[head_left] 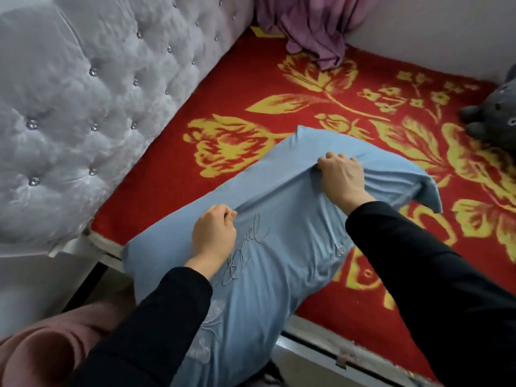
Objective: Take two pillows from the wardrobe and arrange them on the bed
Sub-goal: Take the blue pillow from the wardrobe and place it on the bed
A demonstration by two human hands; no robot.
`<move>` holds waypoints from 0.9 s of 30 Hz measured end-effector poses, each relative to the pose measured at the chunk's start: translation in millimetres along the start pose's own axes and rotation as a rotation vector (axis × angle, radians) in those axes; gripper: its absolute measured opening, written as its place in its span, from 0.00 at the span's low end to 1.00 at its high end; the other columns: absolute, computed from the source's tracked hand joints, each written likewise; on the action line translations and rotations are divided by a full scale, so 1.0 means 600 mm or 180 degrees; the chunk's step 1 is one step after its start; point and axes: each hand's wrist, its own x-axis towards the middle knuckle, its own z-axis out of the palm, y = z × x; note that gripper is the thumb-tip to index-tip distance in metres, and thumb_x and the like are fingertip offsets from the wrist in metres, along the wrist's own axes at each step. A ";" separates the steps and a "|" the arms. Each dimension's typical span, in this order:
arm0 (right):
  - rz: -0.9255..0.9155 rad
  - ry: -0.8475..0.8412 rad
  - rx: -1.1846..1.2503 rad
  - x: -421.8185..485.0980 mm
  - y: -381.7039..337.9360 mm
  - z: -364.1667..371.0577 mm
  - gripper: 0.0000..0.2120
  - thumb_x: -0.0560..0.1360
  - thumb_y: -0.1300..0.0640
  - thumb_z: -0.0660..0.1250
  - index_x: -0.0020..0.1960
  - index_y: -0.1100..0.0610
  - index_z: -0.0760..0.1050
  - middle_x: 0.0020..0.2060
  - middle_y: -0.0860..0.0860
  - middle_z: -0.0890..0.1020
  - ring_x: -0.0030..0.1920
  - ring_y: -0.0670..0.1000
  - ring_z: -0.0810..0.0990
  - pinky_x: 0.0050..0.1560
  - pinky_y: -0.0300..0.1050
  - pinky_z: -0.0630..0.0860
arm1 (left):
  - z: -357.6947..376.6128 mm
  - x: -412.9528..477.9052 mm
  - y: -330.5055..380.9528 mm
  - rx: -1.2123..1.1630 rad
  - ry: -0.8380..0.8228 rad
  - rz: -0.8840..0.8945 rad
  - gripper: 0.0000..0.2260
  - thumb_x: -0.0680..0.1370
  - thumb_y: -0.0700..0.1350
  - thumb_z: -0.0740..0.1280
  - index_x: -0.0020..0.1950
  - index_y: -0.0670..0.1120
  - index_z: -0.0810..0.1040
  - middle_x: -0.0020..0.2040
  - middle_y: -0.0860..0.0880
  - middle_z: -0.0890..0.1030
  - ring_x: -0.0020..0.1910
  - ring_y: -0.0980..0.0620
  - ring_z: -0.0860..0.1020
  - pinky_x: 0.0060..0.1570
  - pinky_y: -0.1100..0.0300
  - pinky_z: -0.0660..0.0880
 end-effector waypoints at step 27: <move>0.4107 -0.1662 0.2770 -0.072 -0.128 0.314 0.52 0.64 0.35 0.71 0.76 0.44 0.42 0.76 0.56 0.51 0.76 0.56 0.49 0.73 0.57 0.54 | 0.211 0.327 -0.140 0.0941 -0.1929 -0.0365 0.43 0.70 0.62 0.68 0.76 0.54 0.46 0.77 0.38 0.42 0.75 0.36 0.41 0.73 0.42 0.45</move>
